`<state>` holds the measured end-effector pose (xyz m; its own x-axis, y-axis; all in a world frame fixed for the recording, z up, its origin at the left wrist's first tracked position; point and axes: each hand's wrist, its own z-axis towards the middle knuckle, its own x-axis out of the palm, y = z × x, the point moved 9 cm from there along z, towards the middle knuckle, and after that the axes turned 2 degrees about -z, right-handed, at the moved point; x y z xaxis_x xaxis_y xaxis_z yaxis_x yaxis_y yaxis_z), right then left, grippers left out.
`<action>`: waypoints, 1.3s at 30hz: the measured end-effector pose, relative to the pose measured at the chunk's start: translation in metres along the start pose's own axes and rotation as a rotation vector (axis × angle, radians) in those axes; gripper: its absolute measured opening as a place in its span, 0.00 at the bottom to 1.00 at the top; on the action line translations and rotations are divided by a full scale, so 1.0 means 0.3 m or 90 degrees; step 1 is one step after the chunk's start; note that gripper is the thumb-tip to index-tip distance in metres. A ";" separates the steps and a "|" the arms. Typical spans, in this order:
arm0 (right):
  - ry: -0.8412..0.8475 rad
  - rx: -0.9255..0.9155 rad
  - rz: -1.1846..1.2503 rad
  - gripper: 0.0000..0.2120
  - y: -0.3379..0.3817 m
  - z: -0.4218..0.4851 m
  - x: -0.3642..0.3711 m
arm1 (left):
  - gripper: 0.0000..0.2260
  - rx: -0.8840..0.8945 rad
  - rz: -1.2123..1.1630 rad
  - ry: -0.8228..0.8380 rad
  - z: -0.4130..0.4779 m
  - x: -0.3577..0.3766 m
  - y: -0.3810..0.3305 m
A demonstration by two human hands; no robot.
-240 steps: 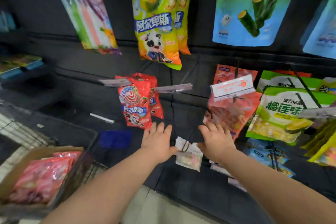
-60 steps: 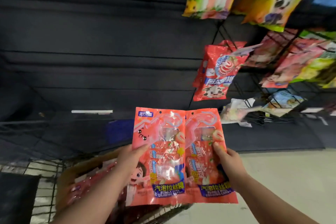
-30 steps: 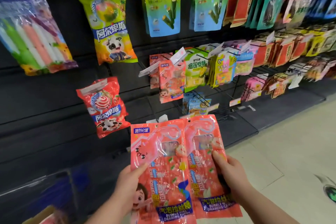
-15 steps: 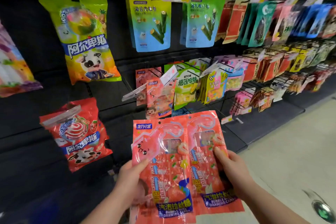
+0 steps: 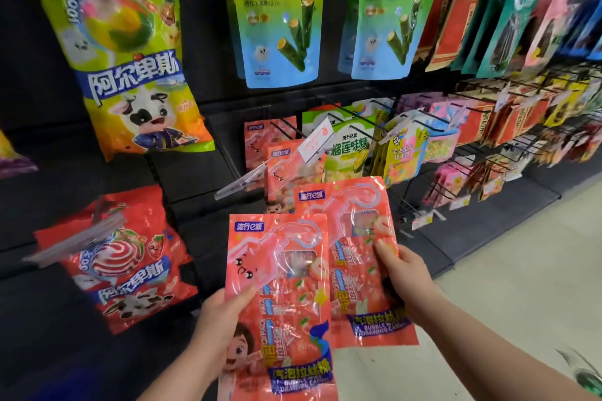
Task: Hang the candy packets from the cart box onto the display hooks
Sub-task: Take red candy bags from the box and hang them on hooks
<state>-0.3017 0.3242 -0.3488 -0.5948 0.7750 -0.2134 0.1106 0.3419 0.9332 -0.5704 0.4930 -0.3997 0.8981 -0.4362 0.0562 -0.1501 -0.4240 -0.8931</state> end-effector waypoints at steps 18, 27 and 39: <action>0.181 -0.055 -0.005 0.12 0.124 0.341 0.061 | 0.11 -0.015 -0.072 -0.153 0.043 0.133 -0.014; 0.226 -0.076 -0.020 0.16 0.130 0.410 0.076 | 0.10 0.001 -0.092 -0.202 0.022 0.183 -0.019; 0.258 -0.024 -0.007 0.13 0.133 0.455 0.135 | 0.13 0.004 -0.133 -0.210 0.021 0.218 -0.031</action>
<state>-0.2128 0.4419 -0.3596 -0.8621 0.4970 -0.0991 0.0778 0.3230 0.9432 -0.5077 0.4736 -0.3905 0.9938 -0.0624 0.0915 0.0515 -0.4720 -0.8801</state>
